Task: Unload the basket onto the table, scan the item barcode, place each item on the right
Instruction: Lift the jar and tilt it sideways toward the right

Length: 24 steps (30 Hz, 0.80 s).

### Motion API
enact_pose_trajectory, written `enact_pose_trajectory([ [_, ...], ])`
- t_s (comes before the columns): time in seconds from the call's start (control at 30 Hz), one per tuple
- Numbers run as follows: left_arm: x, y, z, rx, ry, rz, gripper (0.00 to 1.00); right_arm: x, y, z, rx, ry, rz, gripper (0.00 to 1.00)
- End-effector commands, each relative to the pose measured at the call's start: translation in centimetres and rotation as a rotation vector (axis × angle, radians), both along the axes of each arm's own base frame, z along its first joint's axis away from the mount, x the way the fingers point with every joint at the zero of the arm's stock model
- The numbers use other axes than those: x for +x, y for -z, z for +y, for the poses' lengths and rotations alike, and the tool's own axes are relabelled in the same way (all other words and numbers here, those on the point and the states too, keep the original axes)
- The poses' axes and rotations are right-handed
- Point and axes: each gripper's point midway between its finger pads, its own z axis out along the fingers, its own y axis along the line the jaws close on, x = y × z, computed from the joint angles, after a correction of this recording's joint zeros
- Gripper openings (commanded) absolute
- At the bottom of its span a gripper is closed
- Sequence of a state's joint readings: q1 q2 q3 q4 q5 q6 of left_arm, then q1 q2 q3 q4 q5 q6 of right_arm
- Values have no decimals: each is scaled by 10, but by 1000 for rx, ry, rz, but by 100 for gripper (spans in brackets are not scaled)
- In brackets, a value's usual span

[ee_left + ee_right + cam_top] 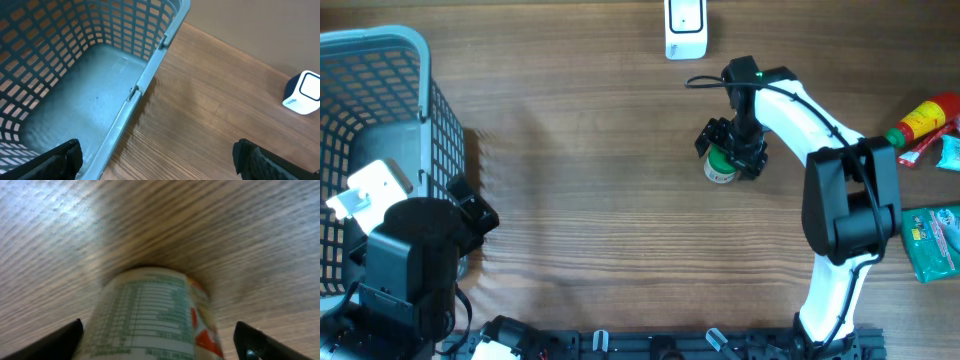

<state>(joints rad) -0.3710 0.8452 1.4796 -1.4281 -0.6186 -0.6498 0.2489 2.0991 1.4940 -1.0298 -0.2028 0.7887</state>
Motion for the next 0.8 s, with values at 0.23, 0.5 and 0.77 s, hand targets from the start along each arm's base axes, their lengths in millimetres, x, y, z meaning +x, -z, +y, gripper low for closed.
enact_pose_trajectory([
  [0.23,0,-2,0,-18,-10,-13,100,-7,12,4,42,-29,29,68],
  [0.5,0,-2,0,-18,-10,-13,100,-41,-86,30,387,-414,2,67],
  [0.77,0,-2,0,-18,-10,-13,100,-103,-163,45,623,-551,11,68],
])
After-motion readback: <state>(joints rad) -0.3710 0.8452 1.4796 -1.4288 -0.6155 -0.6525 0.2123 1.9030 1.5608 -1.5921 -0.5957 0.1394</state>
